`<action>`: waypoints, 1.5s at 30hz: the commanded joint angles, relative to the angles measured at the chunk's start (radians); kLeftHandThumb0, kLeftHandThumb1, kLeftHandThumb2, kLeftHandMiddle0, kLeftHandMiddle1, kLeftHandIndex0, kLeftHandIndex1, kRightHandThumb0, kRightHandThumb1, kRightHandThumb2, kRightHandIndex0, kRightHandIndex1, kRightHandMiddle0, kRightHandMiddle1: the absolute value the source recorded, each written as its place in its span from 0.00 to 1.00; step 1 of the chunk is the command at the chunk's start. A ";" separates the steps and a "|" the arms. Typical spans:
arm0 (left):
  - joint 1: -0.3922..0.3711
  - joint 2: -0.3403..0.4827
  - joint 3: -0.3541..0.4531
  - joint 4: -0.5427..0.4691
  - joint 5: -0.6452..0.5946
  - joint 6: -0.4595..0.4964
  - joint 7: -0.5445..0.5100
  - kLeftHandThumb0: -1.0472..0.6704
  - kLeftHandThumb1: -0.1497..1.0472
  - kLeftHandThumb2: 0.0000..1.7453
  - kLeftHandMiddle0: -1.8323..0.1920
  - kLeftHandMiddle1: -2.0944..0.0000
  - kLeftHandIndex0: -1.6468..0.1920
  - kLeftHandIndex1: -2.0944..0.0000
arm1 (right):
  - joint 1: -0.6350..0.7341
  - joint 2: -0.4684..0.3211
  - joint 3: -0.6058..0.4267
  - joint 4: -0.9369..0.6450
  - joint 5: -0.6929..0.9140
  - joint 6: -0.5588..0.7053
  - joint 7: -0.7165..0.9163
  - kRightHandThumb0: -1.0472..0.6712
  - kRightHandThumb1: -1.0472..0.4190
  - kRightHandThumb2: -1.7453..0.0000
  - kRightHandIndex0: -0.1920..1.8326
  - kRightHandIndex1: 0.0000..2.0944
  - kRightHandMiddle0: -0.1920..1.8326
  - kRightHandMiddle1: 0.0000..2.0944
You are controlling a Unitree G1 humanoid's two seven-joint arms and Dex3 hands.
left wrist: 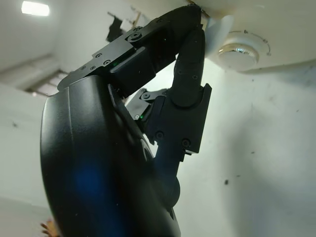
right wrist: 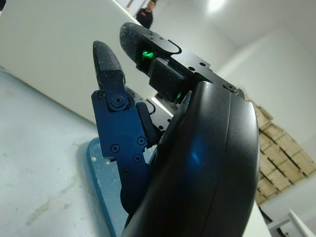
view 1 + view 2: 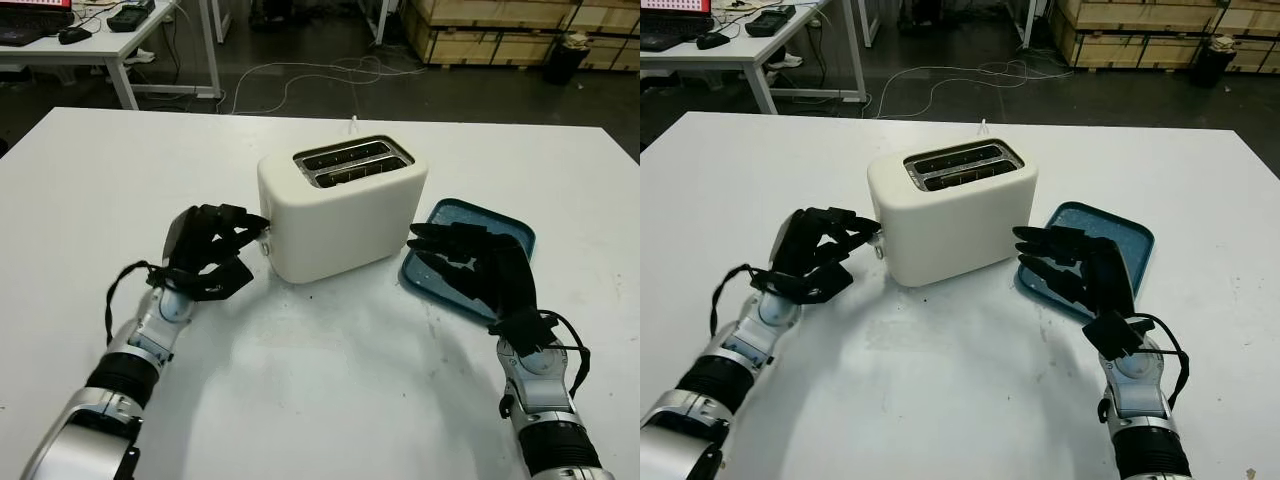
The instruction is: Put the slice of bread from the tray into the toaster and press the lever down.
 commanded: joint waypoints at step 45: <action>-0.082 -0.200 -0.340 0.281 0.204 0.168 -0.290 0.47 0.89 0.01 0.47 0.71 0.29 0.99 | -0.001 -0.040 -0.019 0.026 0.004 -0.002 0.068 0.39 0.11 1.00 0.66 0.00 0.63 0.00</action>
